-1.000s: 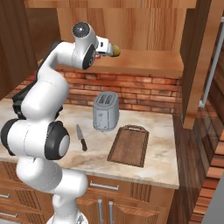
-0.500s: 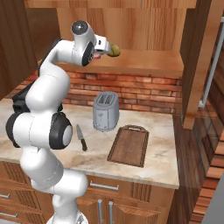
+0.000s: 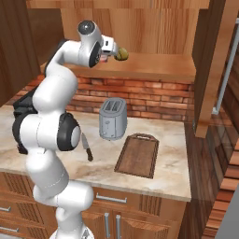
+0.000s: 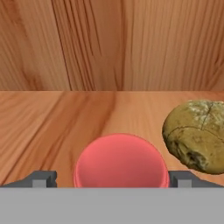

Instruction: Pick the bread, place it on the cutting board, pick the jam, place it on the counter, and close the cabinet.

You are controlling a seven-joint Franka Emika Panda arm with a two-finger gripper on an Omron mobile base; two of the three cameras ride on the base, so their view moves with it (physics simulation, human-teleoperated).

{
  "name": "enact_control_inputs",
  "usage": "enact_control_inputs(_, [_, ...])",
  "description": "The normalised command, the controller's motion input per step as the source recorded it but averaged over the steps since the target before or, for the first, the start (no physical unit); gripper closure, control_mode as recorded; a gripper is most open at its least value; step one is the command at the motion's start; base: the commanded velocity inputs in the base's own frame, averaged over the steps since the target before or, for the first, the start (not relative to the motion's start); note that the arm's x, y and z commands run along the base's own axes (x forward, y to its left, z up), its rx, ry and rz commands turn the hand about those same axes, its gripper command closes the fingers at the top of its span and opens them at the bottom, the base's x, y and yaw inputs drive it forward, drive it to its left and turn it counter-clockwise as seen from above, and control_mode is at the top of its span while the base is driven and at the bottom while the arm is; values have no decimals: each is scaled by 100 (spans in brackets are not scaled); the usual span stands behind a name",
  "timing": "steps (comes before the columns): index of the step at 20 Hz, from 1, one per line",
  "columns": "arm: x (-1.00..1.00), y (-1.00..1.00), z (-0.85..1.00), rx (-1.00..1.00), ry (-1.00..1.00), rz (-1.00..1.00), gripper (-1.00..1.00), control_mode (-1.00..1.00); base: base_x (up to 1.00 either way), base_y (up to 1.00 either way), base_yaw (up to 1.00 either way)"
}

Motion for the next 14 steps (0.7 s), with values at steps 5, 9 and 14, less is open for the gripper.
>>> enact_control_inputs(5, [11,0,-1,0,0,2,-100,-100,0,0,0])
enact_control_inputs(9, [0,0,-9,0,1,2,-100,-100,0,0,0])
enact_control_inputs(14, [0,0,-13,0,2,2,100,-100,0,0,0])
